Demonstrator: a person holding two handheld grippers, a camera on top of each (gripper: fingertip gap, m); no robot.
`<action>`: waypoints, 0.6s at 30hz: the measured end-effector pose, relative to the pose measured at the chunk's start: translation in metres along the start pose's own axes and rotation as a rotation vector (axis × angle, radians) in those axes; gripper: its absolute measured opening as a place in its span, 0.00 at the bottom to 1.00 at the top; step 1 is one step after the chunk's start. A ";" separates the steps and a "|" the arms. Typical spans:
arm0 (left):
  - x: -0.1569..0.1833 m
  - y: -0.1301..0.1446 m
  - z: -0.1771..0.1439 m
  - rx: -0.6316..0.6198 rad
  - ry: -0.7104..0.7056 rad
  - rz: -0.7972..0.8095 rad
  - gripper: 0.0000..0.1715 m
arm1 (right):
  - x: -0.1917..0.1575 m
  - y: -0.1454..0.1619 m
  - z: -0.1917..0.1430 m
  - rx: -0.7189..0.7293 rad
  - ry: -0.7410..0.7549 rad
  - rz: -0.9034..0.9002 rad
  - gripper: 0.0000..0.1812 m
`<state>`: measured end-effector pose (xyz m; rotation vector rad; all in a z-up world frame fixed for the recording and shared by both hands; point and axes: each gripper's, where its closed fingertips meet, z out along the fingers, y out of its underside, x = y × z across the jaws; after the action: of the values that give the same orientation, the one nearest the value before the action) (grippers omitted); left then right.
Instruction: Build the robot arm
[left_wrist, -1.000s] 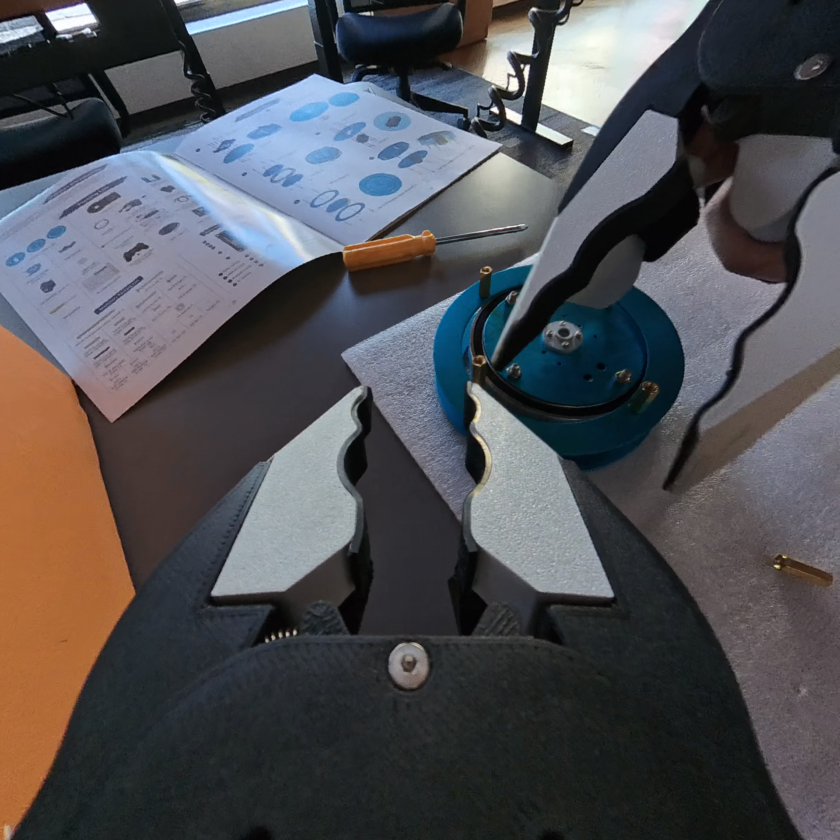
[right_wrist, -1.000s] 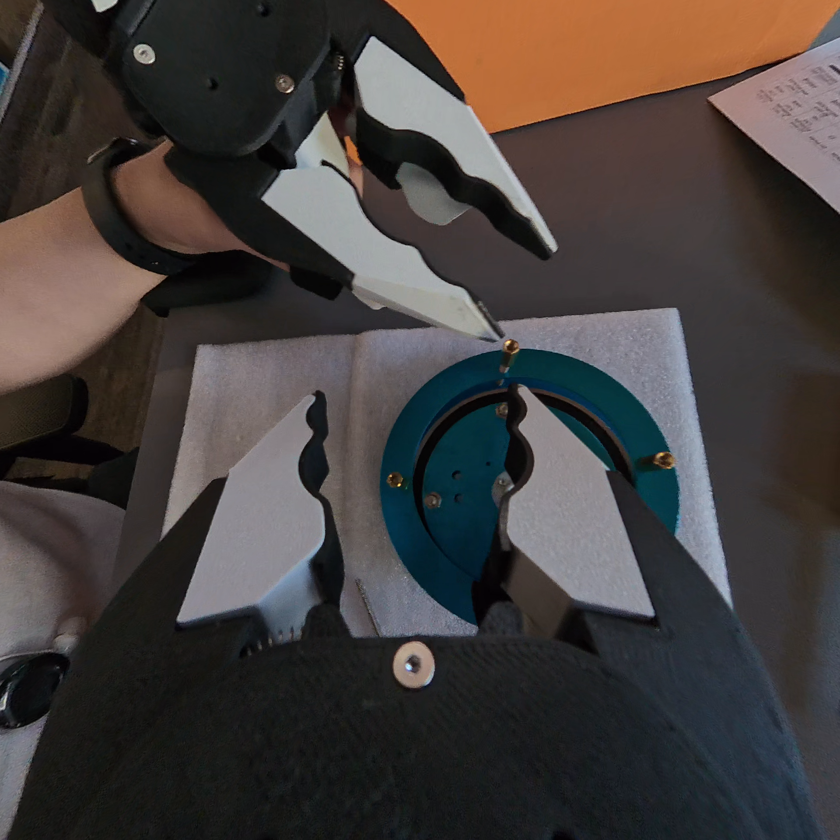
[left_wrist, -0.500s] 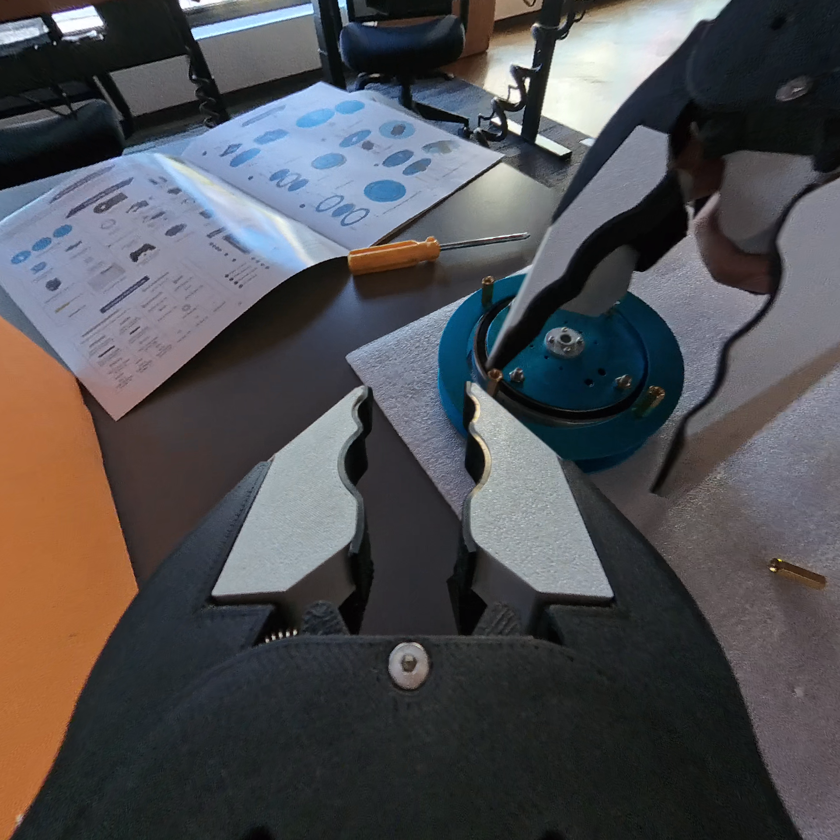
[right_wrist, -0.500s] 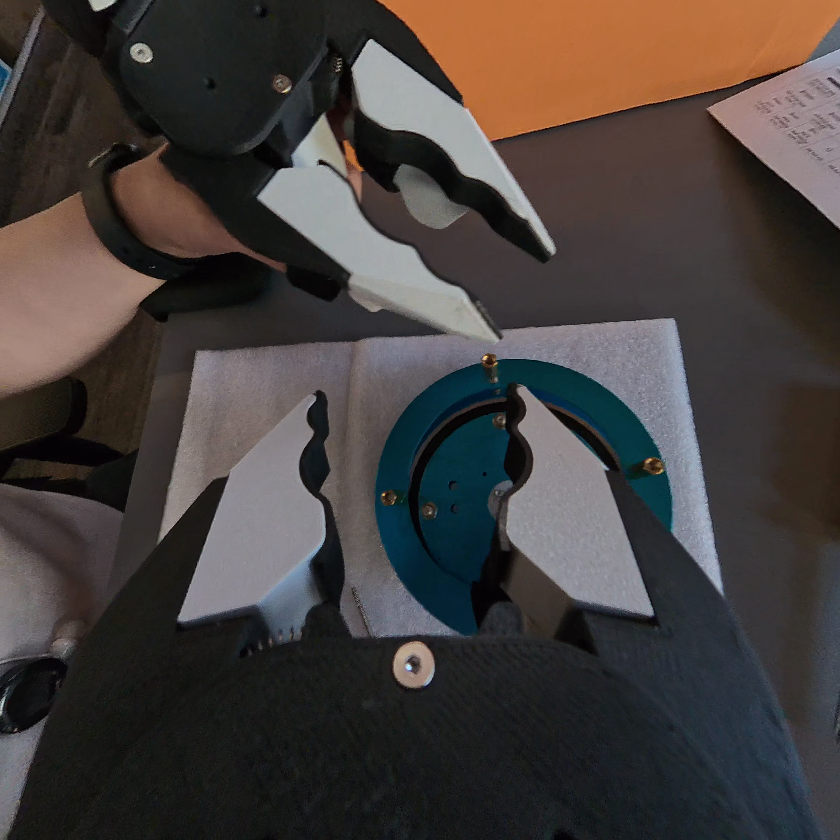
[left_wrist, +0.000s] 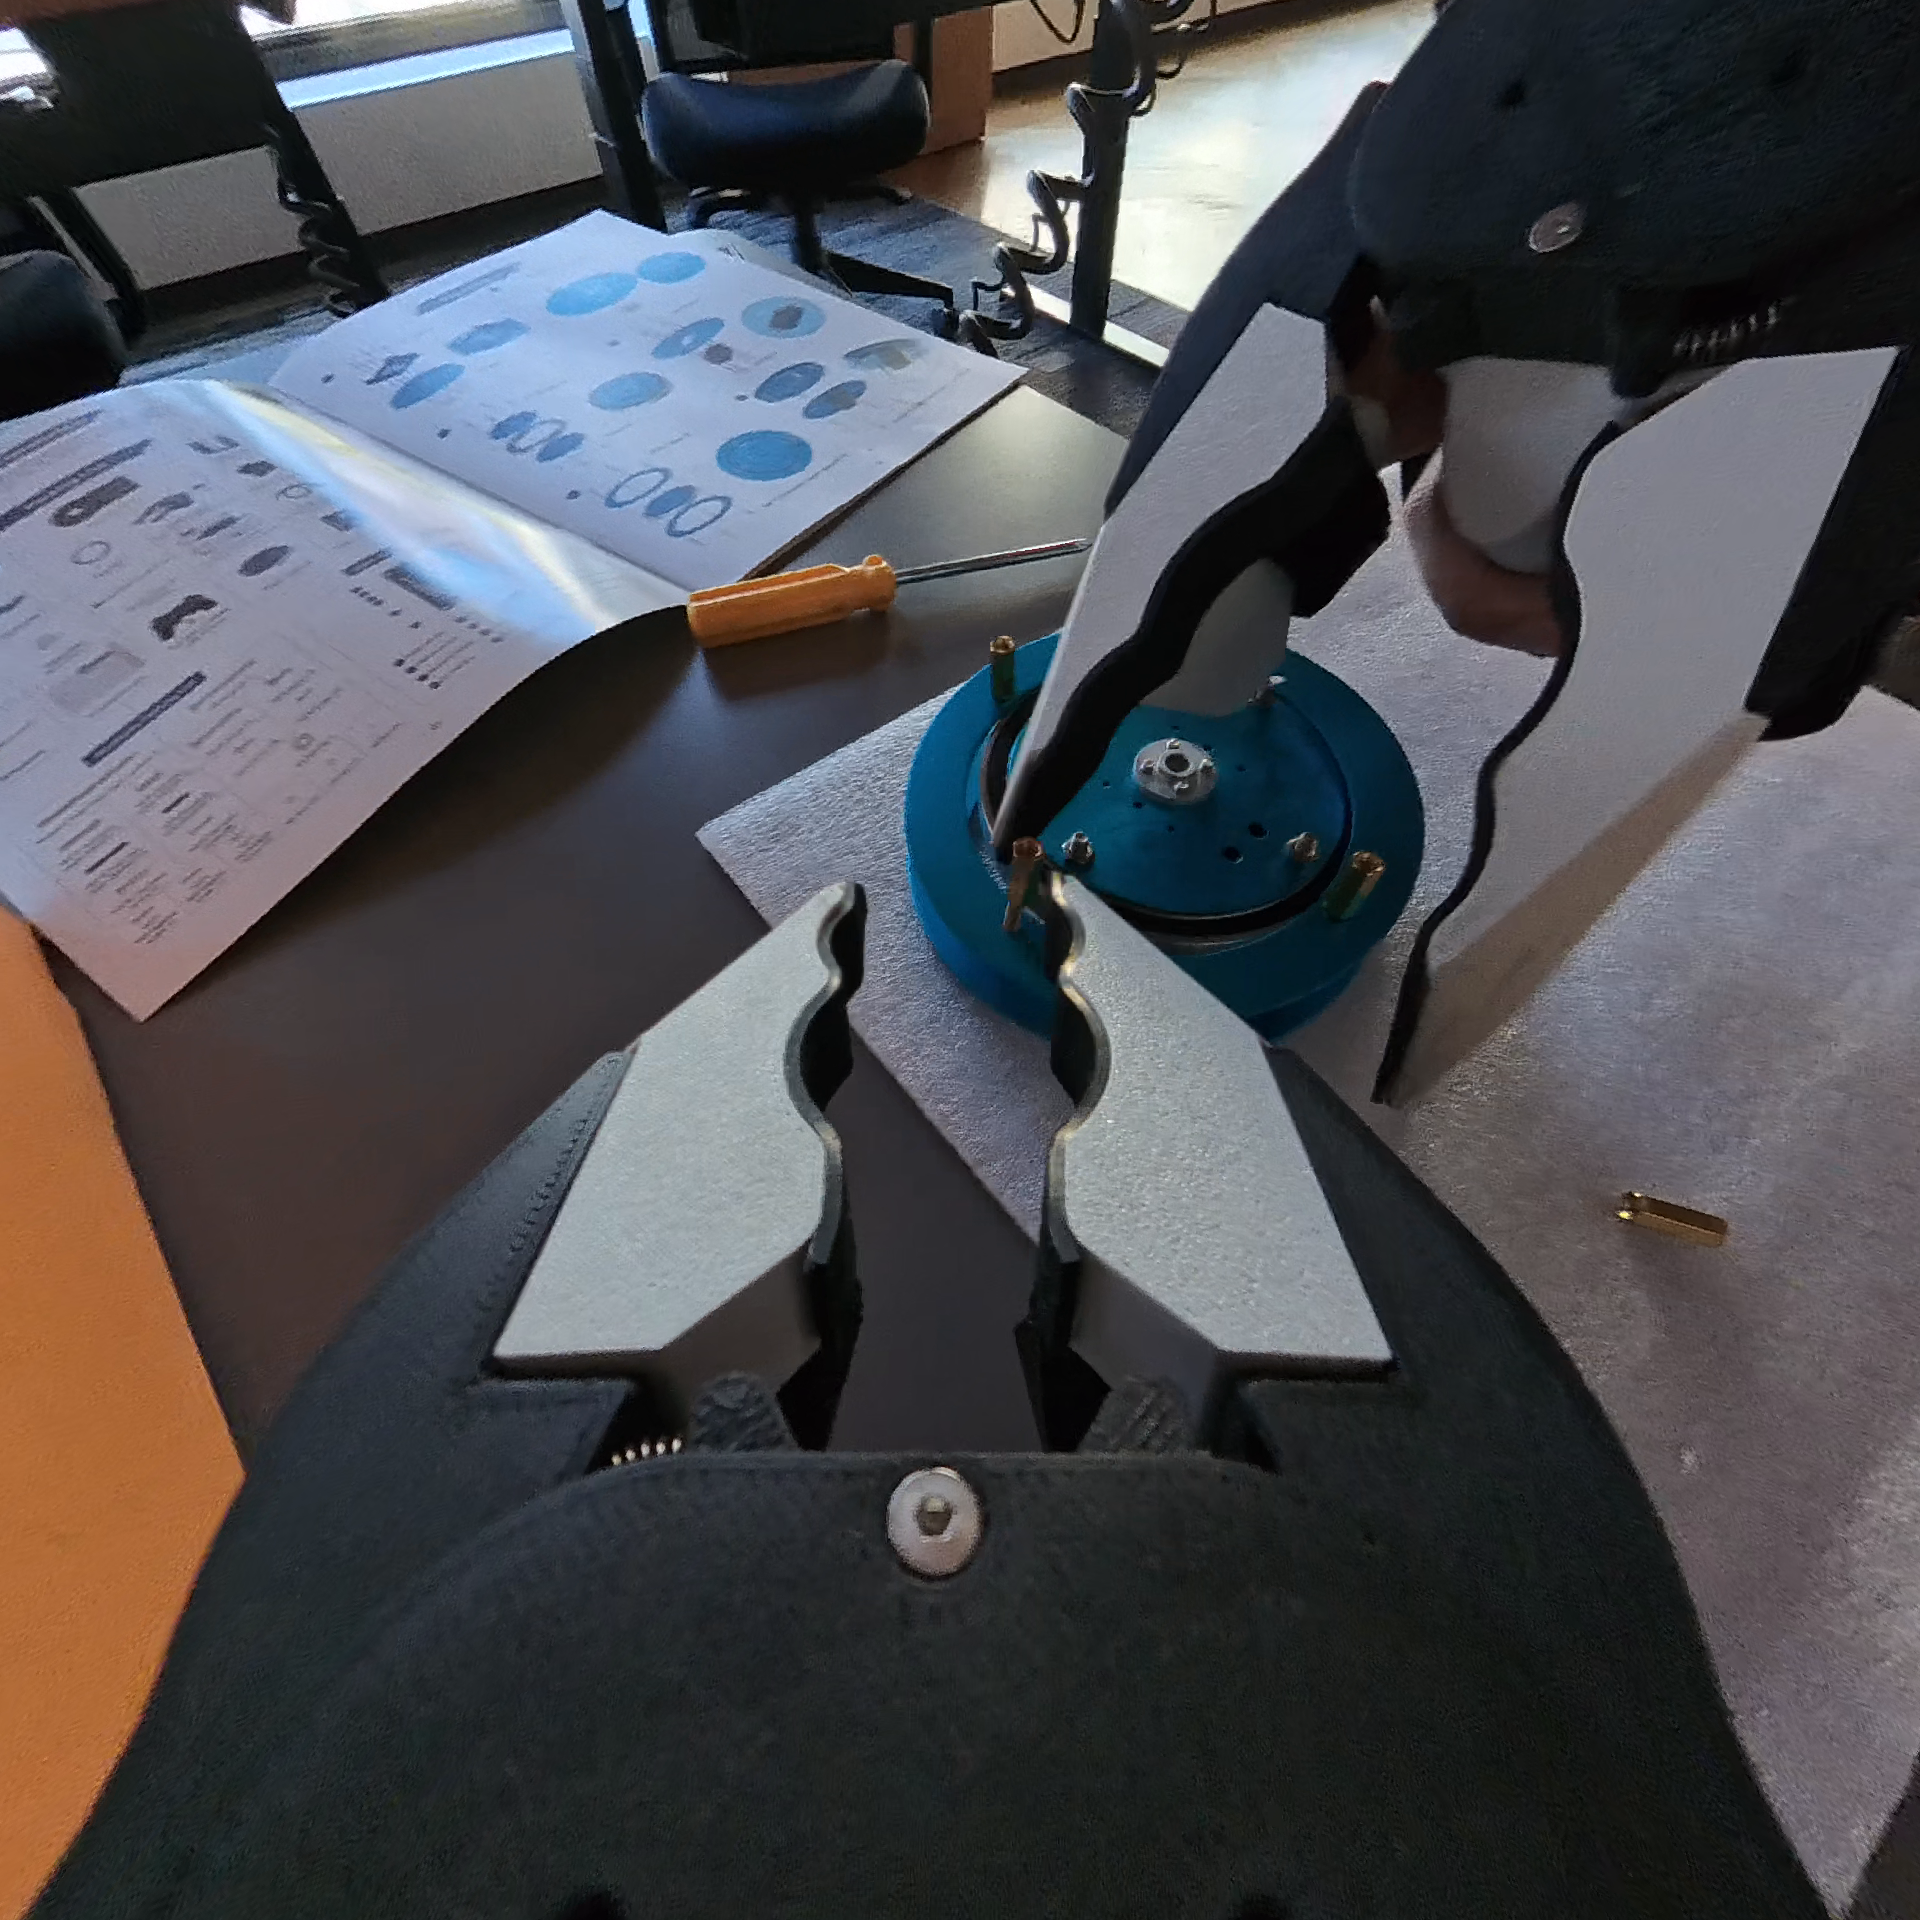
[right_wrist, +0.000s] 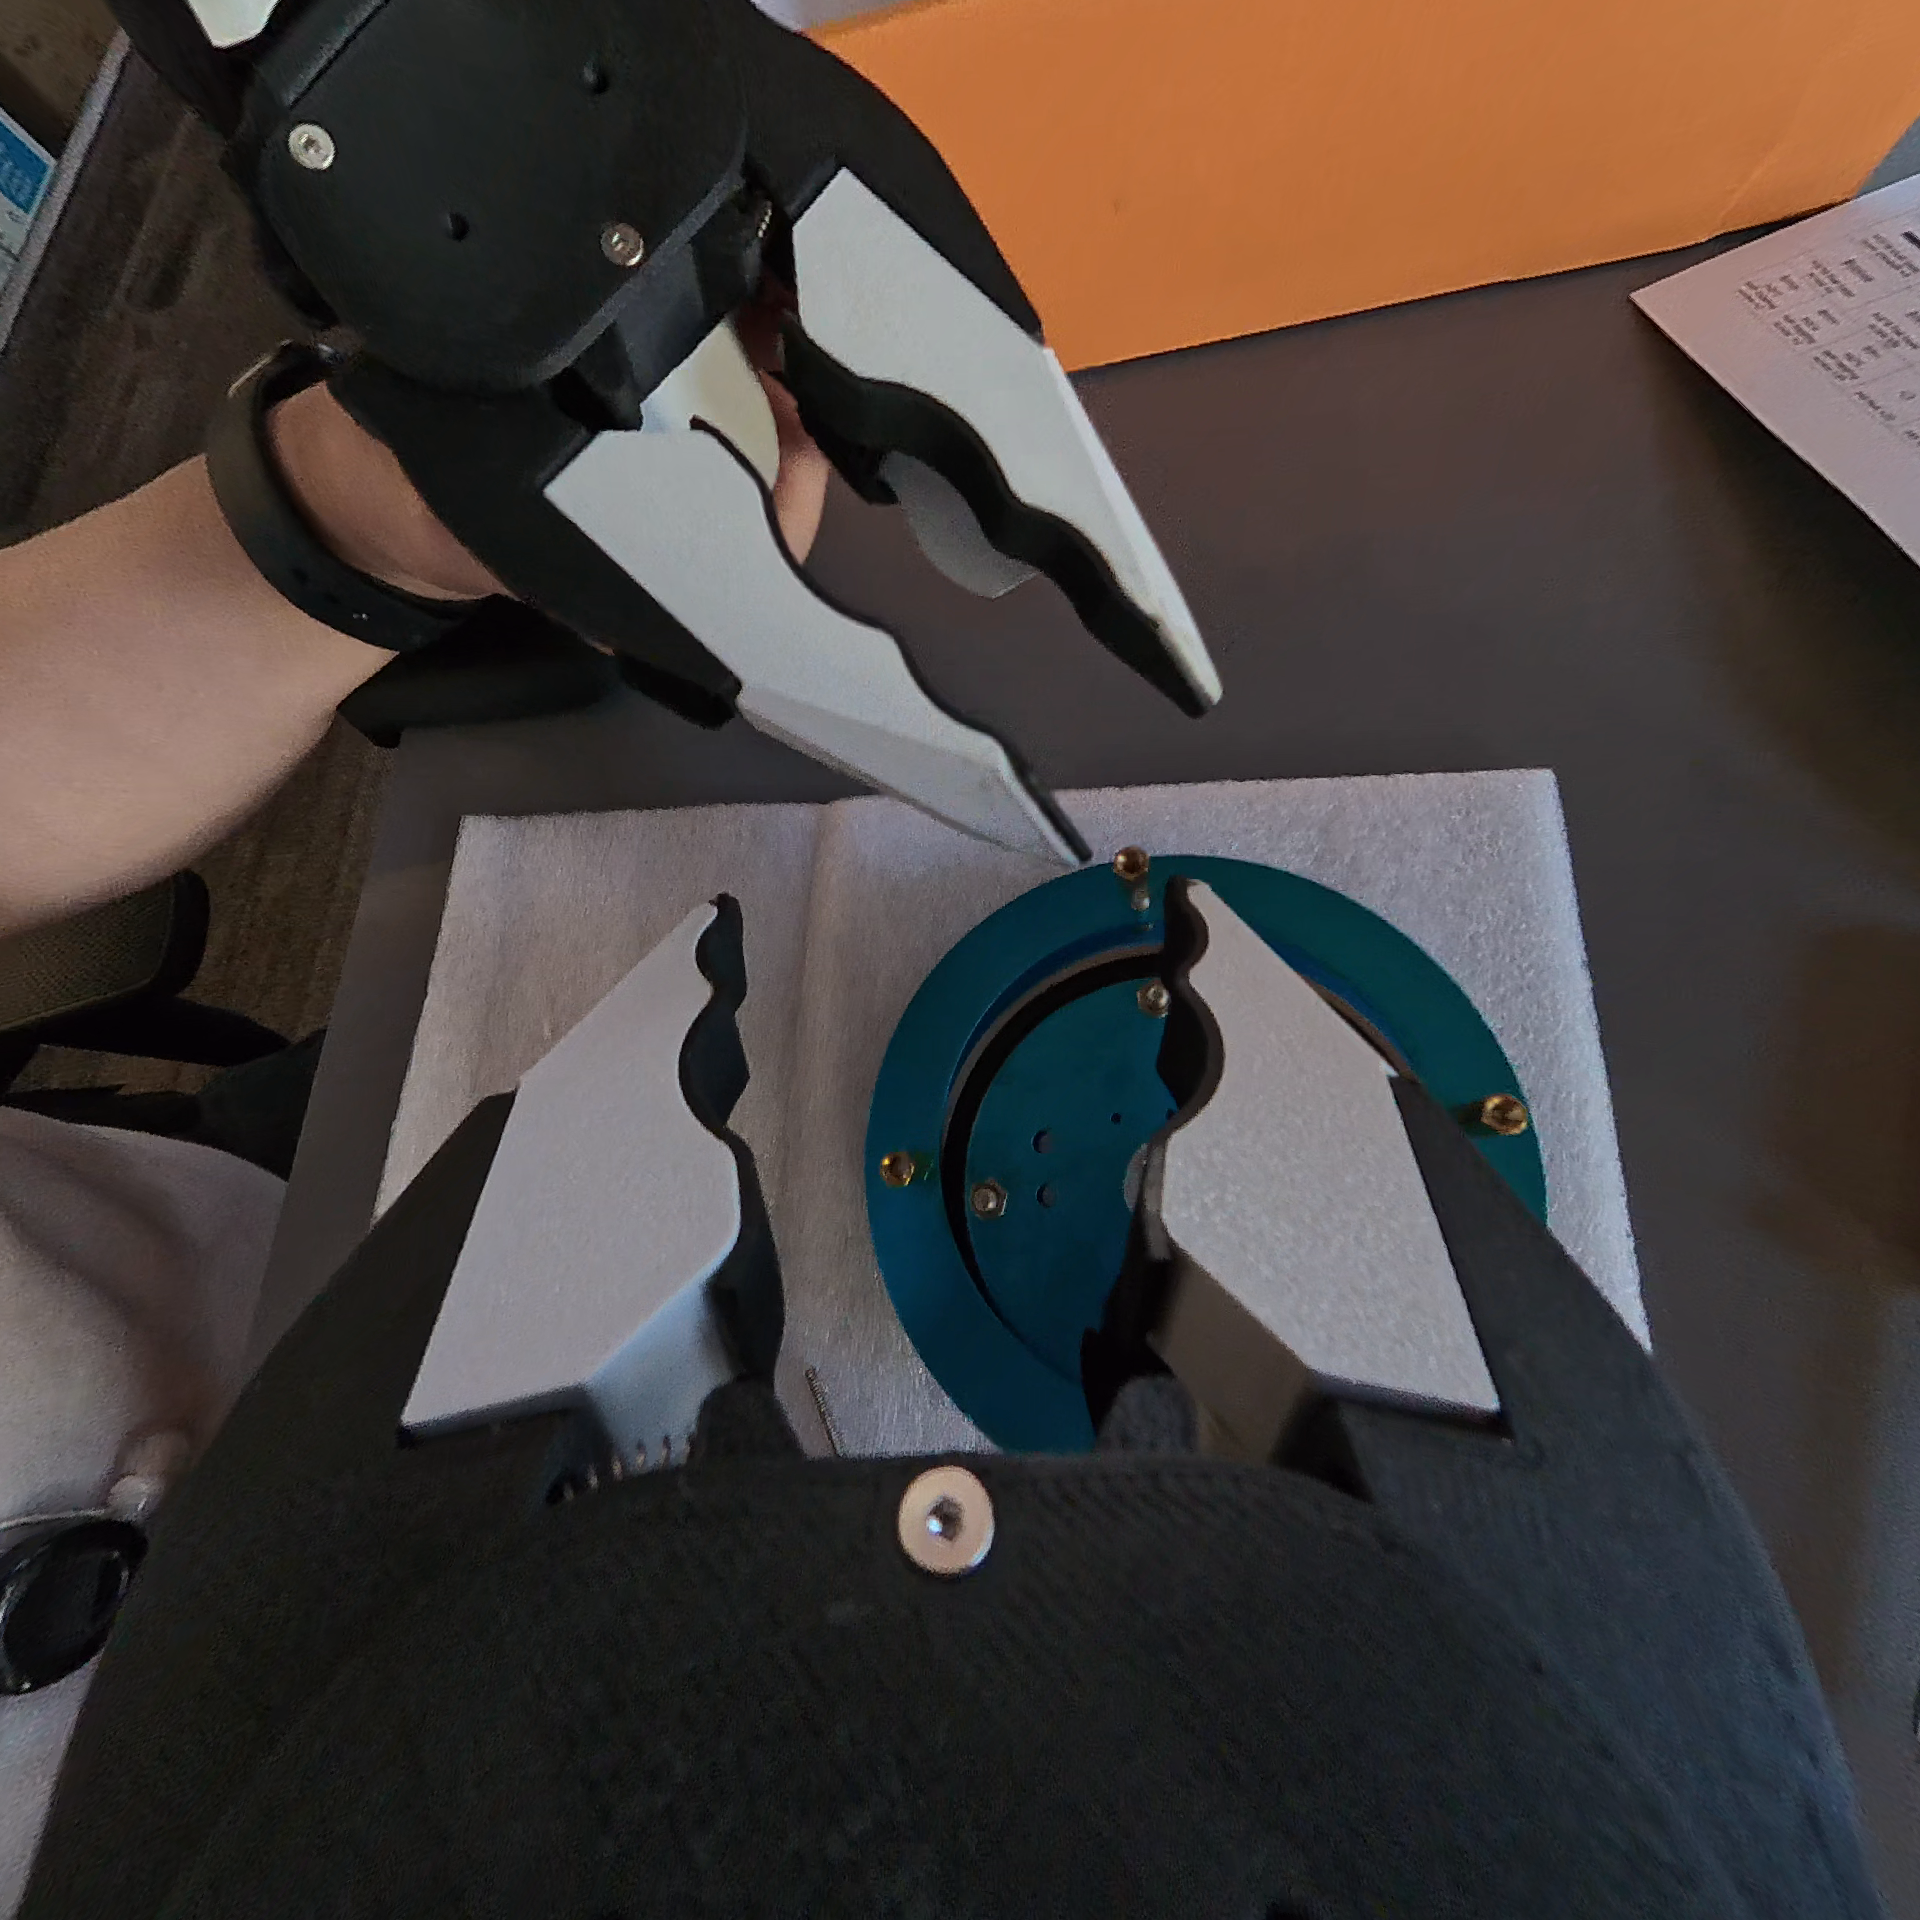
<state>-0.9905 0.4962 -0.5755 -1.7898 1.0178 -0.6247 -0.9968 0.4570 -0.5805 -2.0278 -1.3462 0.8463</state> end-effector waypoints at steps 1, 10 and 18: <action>0.000 0.001 0.001 -0.004 -0.003 0.003 0.20 | 0.000 -0.001 0.001 -0.001 -0.005 -0.001 0.44; -0.015 0.006 0.001 -0.029 -0.078 -0.023 0.20 | -0.003 0.004 -0.006 -0.012 0.013 -0.003 0.44; -0.003 0.012 0.009 -0.077 -0.040 0.035 0.22 | -0.003 0.003 0.002 -0.017 -0.014 -0.007 0.44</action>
<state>-0.9899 0.5002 -0.5903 -1.8401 1.0563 -0.5328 -0.9972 0.4538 -0.5834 -2.0325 -1.3716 0.8510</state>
